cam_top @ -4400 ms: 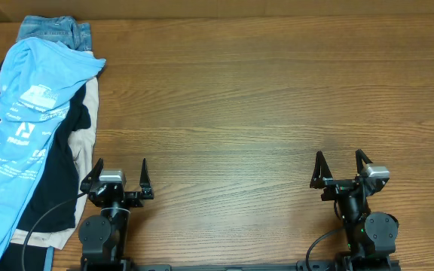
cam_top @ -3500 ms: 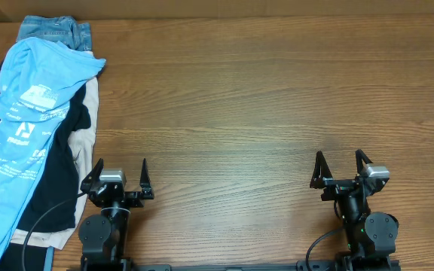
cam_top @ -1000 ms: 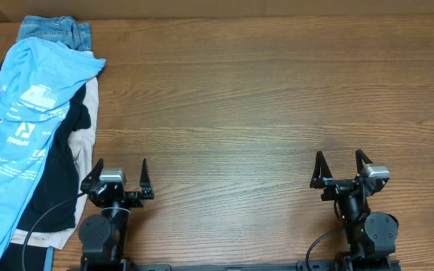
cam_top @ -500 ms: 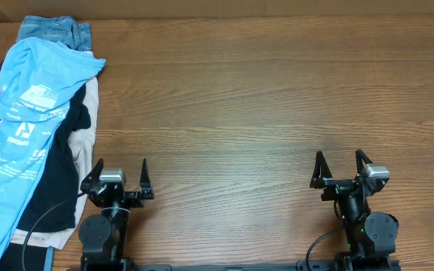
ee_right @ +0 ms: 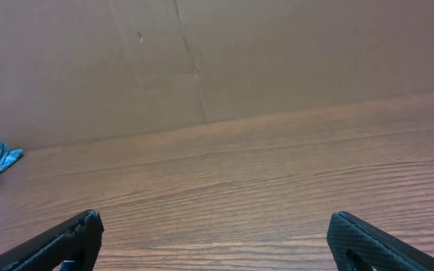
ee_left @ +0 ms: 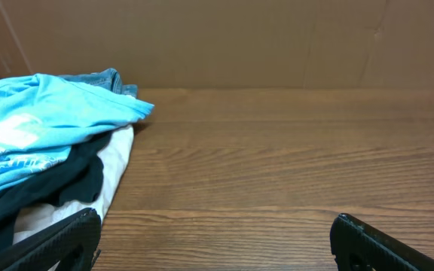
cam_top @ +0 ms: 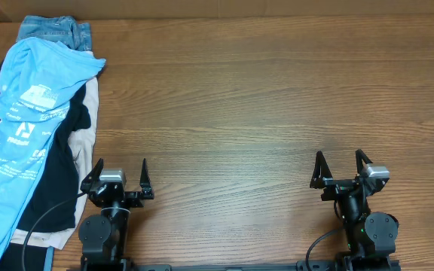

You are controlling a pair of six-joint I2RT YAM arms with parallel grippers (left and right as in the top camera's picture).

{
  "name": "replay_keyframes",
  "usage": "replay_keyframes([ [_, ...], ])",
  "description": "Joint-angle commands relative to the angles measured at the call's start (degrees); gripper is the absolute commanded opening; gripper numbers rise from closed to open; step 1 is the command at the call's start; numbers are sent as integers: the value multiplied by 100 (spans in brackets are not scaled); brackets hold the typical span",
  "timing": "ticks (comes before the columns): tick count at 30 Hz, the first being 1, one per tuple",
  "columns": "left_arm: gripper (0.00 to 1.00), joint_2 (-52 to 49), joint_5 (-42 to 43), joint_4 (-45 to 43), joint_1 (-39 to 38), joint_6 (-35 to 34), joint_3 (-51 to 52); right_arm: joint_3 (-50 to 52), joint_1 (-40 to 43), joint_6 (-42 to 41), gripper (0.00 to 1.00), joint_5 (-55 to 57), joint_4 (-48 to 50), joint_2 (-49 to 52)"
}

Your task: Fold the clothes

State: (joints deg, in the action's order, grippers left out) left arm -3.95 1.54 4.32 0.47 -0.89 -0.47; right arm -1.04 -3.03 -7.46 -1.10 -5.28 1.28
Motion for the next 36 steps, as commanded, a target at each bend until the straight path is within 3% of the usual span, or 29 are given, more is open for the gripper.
replay_keyframes([
  [1, 100, -13, 103, -24, -7, 7, 15, 39, 11, 2, 100, -4, 28, -35],
  [9, 100, -13, 160, -11, -9, -105, 15, 39, 11, -2, 100, -192, 273, -35],
  [17, 100, -13, 916, -267, -9, -109, -238, -334, 11, 7, 100, -527, 693, -35],
  [26, 100, -328, 1016, 649, -9, -151, -1825, -1443, 11, 177, 100, -1016, 409, 273],
  [36, 100, -2127, 1617, 1366, -9, -149, -3526, -3062, 11, 350, 100, -1209, -352, 1665],
])
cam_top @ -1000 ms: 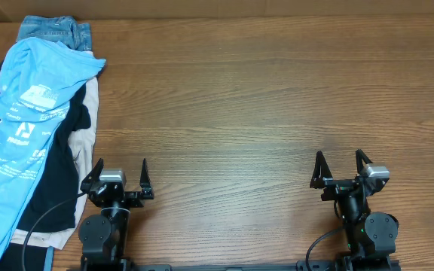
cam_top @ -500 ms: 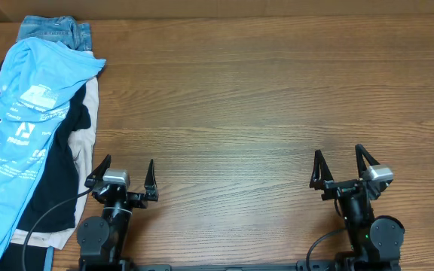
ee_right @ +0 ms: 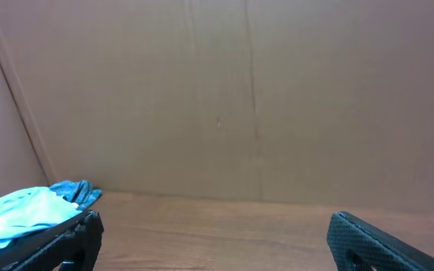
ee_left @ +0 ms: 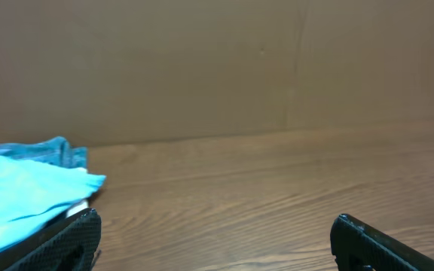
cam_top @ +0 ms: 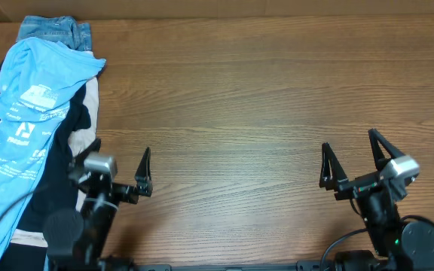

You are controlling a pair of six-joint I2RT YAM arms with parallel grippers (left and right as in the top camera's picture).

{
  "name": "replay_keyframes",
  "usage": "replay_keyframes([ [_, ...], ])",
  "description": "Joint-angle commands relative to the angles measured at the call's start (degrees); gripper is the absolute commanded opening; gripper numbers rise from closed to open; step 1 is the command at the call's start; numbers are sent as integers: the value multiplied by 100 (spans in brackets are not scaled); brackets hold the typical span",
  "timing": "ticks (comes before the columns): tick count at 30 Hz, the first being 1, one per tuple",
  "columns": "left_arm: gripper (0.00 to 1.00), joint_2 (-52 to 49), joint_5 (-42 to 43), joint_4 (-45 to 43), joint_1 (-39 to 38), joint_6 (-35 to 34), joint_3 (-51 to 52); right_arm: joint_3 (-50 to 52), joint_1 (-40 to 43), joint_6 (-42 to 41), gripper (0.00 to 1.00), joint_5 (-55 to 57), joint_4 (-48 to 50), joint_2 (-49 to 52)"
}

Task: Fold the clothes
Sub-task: 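Raise both arms and move the left gripper over the clothes pile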

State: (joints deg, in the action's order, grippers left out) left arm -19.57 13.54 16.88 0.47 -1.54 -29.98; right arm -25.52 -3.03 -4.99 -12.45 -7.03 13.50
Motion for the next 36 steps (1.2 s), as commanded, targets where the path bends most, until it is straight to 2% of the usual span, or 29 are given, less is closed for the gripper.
replay_keyframes([
  [1, 100, -793, 476, 205, -9, -85, -767, -774, 11, 103, 100, -76, -271, 603],
  [14, 100, -3818, 896, 1834, -11, -76, -3143, -3071, 11, 96, 100, -595, -1812, 3506],
  [20, 100, -4756, 901, 2004, -11, -57, -3394, -3526, 11, 96, 100, -588, -2184, 4505],
  [29, 100, -5722, 901, 2098, -11, -59, -3394, -3526, 11, 83, 100, -590, -2225, 5066],
  [36, 100, -5954, 1165, 2048, -11, 74, -3394, -3523, 11, 35, 100, -778, -2433, 5147],
])
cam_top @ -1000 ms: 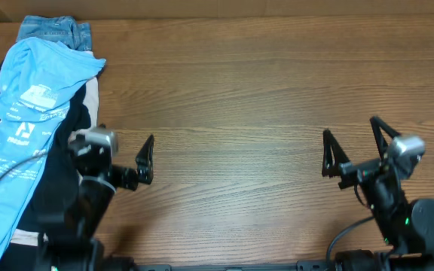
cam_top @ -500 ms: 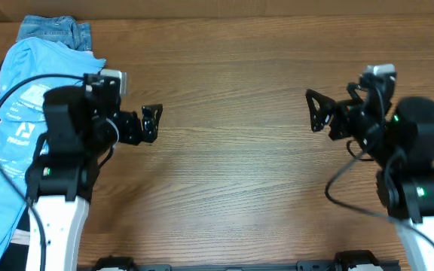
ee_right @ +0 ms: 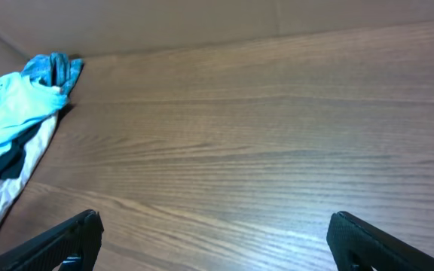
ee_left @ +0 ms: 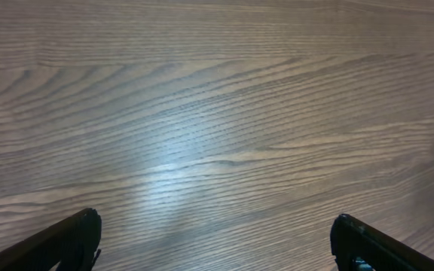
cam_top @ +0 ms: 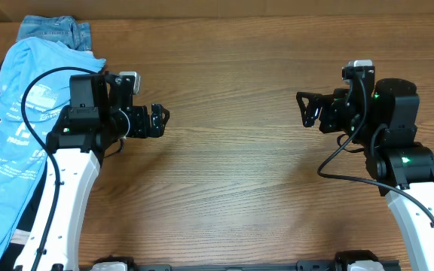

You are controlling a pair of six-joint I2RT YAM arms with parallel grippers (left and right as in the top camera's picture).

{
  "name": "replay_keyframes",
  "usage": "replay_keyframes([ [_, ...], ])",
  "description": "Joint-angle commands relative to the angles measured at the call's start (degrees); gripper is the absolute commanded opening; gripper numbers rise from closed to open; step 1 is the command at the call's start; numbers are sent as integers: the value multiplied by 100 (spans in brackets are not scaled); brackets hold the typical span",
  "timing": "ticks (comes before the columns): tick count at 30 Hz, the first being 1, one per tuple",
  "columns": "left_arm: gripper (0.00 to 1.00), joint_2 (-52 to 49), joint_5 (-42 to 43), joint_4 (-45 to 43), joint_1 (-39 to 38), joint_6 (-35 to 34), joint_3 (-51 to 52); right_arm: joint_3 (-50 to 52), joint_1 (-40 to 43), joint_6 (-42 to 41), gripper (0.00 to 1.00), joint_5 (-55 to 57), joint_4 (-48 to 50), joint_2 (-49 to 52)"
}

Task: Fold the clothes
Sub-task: 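Raise both arms and move the left gripper over the clothes pile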

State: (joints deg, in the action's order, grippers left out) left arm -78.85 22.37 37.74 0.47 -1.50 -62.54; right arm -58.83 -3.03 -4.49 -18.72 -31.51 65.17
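Observation:
A pile of clothes lies along the table's left edge. A light blue printed shirt [cam_top: 21, 128] is on top, over black and cream garments, and blue jeans [cam_top: 51, 30] show at the far end. My left gripper [cam_top: 159, 120] hangs open just right of the pile, pointing right. The left wrist view holds only bare wood between its fingertips [ee_left: 74, 237]. My right gripper [cam_top: 305, 111] is open over the table's right half and faces left. In the right wrist view the blue shirt [ee_right: 10, 113] lies far off at the left.
The wooden table [cam_top: 232, 173] stretches between the two arms. A cardboard wall [ee_right: 202, 19] stands along its far edge. A black cable [cam_top: 29, 98] loops from the left arm over the pile.
Both arms were low near the front edge. Now they stand raised over the table's middle band, the left gripper beside the pile and the right one facing left. Both stay open and hold nothing.
Both grippers first sat open at the front edge, pointing at the back wall. Then each arm had lifted and turned a little. Now they reach over the table toward each other. The clothes pile has not changed.

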Motion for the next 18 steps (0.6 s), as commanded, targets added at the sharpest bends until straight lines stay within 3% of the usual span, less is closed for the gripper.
replay_keyframes([
  [1, 100, -24, 435, -63, -11, 229, -138, -192, 11, -15, 100, -192, 11, -20],
  [3, 100, -22, 715, -129, -11, 428, -138, -192, 11, -13, 100, -240, 17, -20],
  [7, 100, -22, 557, -160, -11, 125, -201, -192, 11, -11, 100, -243, 33, -20],
  [11, 100, -26, -144, -57, -11, -225, -555, -192, 11, -11, 100, -245, 2, -20],
  [18, 100, -264, -1808, 424, -11, -166, -1707, -192, 11, -11, 100, -245, -142, -20],
])
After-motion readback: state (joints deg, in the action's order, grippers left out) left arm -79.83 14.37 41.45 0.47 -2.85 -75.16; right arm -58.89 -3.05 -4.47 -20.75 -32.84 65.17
